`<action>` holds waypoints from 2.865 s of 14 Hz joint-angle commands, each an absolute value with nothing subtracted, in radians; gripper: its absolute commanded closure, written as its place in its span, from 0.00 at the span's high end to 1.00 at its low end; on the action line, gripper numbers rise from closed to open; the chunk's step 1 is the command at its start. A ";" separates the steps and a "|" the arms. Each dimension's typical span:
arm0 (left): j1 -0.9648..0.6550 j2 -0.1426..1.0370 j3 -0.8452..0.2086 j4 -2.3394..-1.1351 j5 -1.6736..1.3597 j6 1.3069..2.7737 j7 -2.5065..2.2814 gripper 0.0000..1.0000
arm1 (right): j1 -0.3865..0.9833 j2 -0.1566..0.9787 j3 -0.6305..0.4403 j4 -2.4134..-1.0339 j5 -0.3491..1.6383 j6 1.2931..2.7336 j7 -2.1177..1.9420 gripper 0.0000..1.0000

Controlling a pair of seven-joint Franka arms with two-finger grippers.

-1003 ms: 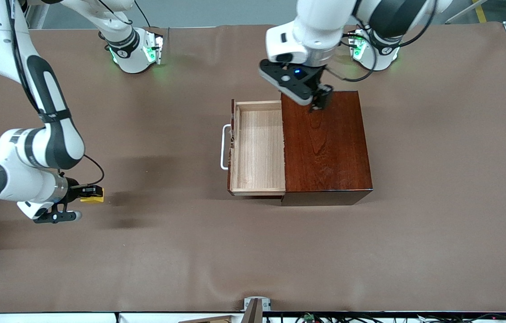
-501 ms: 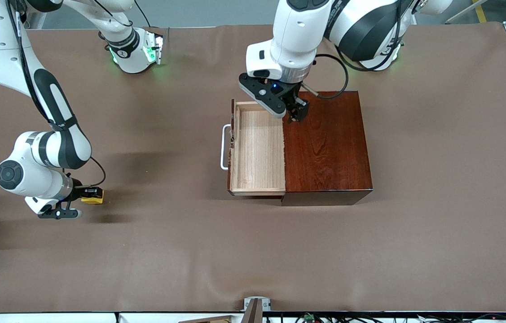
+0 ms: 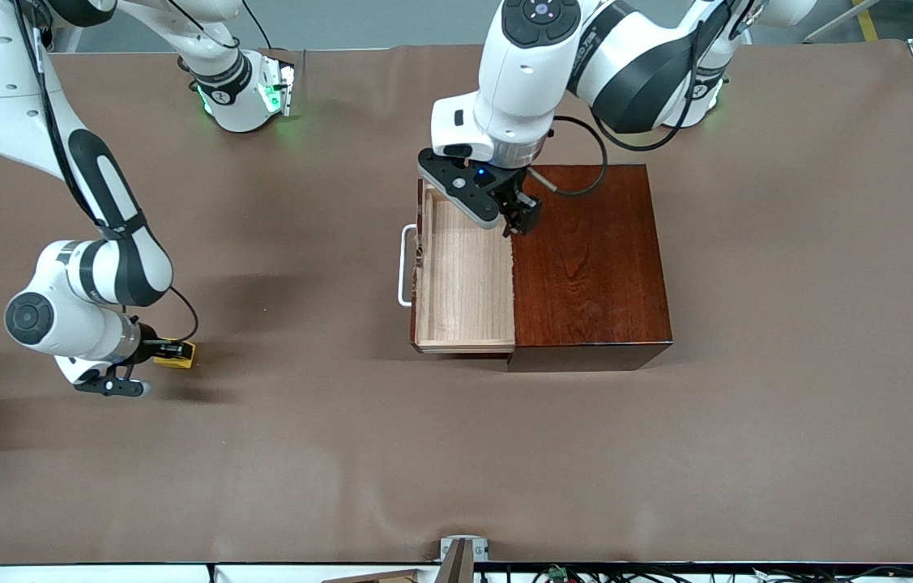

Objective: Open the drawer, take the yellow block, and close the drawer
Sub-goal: 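Lift the cube out and set it on the table with the right gripper, then push the drawer shut with the left gripper while the right gripper withdraws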

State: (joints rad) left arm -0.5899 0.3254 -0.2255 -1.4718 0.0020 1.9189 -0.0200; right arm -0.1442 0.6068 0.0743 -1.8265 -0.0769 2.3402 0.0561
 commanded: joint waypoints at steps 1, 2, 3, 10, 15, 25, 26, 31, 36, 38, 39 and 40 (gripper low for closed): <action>-0.632 0.394 -0.224 -1.428 0.006 2.003 0.005 1.00 | -0.144 0.612 0.081 -1.827 -0.127 2.356 0.075 0.01; -0.646 0.429 -0.224 -1.396 0.006 2.020 0.046 1.00 | -0.144 0.618 0.081 -1.827 -0.127 2.359 0.075 0.09; -0.658 0.472 -0.224 -1.353 0.006 2.026 0.130 1.00 | -0.144 0.623 0.081 -1.827 -0.127 2.361 0.075 0.27; -0.724 0.690 -0.222 -1.266 0.003 2.267 0.647 1.00 | -0.147 0.618 0.083 -1.827 -0.126 2.350 0.092 1.00; -0.749 0.776 -0.218 -1.262 -0.003 2.342 0.693 1.00 | -0.156 0.540 0.084 -1.822 -0.126 2.261 0.084 1.00; -0.744 0.755 -0.218 -1.264 -0.035 2.059 0.681 1.00 | -0.124 0.270 0.094 -1.819 -0.117 1.974 0.080 1.00; -0.744 0.753 -0.209 -1.264 -0.032 2.048 0.684 1.00 | -0.124 0.256 0.094 -1.816 -0.115 1.956 0.080 1.00; -0.747 0.735 -0.189 -1.264 0.093 1.979 0.692 1.00 | -0.124 0.178 0.098 -1.809 -0.112 1.902 0.080 1.00; -0.741 0.712 -0.189 -1.262 0.218 1.872 0.722 1.00 | -0.109 0.082 0.100 -1.807 -0.107 1.836 0.078 1.00; -0.739 0.703 -0.173 -1.264 0.225 1.827 0.730 1.00 | -0.104 0.054 0.098 -1.798 -0.069 1.801 0.078 1.00; -0.741 0.695 -0.157 -1.264 0.227 1.804 0.730 1.00 | -0.106 0.049 0.098 -1.777 -0.039 1.763 0.078 1.00; -0.739 0.692 -0.146 -1.264 0.229 1.778 0.738 1.00 | -0.107 0.049 0.098 -1.744 -0.013 1.714 0.078 1.00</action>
State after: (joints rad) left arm -0.7503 0.7288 -0.1816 -1.2442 0.1787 1.8326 0.6889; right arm -0.1061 0.0662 0.0984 -1.7804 -0.0584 1.7795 0.0693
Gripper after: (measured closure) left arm 0.000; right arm 0.000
